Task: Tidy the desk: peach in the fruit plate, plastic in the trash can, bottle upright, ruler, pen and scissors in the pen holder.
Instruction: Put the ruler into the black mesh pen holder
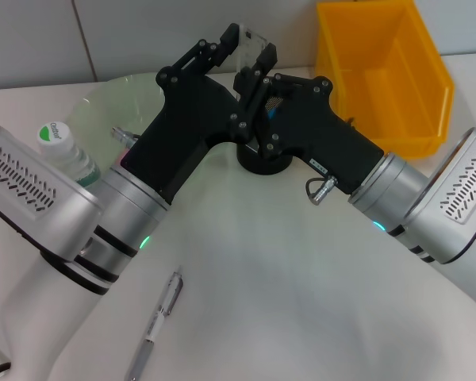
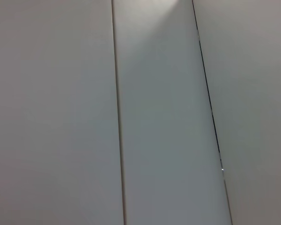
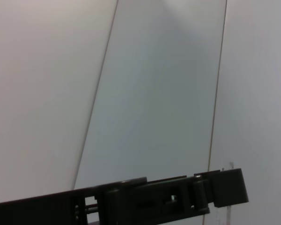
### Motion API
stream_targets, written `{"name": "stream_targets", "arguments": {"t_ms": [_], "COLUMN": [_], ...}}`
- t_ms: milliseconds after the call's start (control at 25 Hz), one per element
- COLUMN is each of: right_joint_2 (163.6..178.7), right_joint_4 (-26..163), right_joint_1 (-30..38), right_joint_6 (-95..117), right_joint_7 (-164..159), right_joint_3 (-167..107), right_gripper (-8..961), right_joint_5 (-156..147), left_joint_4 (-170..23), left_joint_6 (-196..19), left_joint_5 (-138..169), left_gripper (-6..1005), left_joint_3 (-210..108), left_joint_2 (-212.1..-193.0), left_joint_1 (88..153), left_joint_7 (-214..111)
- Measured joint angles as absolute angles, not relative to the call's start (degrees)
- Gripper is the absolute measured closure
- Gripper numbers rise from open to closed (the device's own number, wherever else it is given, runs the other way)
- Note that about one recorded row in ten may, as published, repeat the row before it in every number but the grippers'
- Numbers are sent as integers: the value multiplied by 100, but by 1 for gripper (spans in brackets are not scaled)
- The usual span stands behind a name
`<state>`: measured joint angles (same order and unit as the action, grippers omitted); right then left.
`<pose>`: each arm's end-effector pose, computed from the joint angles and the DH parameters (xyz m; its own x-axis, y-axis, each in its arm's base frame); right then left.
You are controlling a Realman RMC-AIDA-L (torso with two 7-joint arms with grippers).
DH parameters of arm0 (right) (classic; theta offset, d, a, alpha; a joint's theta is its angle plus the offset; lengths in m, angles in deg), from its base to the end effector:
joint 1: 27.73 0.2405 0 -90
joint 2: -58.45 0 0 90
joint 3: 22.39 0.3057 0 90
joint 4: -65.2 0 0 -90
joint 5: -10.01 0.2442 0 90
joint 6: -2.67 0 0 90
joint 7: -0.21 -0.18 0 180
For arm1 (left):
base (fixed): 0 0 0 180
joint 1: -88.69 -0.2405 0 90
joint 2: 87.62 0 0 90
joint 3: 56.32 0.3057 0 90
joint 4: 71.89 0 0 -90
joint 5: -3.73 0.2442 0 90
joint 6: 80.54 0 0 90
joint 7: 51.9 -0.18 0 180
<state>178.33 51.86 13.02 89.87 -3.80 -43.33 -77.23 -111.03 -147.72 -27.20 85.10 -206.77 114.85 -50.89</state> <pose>0.2242 0.3910 -0.1315 0.6238 0.3401 -0.7037 -0.3475 -0.6857 -0.6395 -0.1637 0.3691 -0.1475 0.5319 -0.3043 0.7903 0.4479 -0.6909 -0.5675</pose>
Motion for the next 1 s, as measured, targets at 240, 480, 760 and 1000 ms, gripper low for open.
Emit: {"name": "stream_targets", "arguments": {"t_ms": [240, 480, 760, 1000], "right_joint_2": [17837, 17835, 17833, 17821], "right_joint_4": [5190, 5207, 5270, 5625], "right_joint_1": [1279, 1272, 1198, 1049], "right_joint_6": [8982, 8981, 8965, 8968], "right_joint_7": [-375, -375, -407, -1137], "right_joint_3": [-4342, -4330, -4125, -3910], "right_gripper": [939, 942, 943, 944], "right_joint_5": [-7745, -7721, -7697, -7687], "left_joint_4": [-11094, -11083, -11098, -11075], "left_joint_6": [-14768, -14750, -14789, -14859], "left_joint_5": [-2708, -2711, -2700, -2159], "left_gripper": [589, 407, 249, 203], "left_joint_3": [8478, 8463, 8440, 8314], "left_joint_2": [-20683, -20680, -20676, -20602], "left_joint_1": [11496, 11487, 11418, 11237], "left_joint_7": [-5066, -5061, -4787, -3929]}}
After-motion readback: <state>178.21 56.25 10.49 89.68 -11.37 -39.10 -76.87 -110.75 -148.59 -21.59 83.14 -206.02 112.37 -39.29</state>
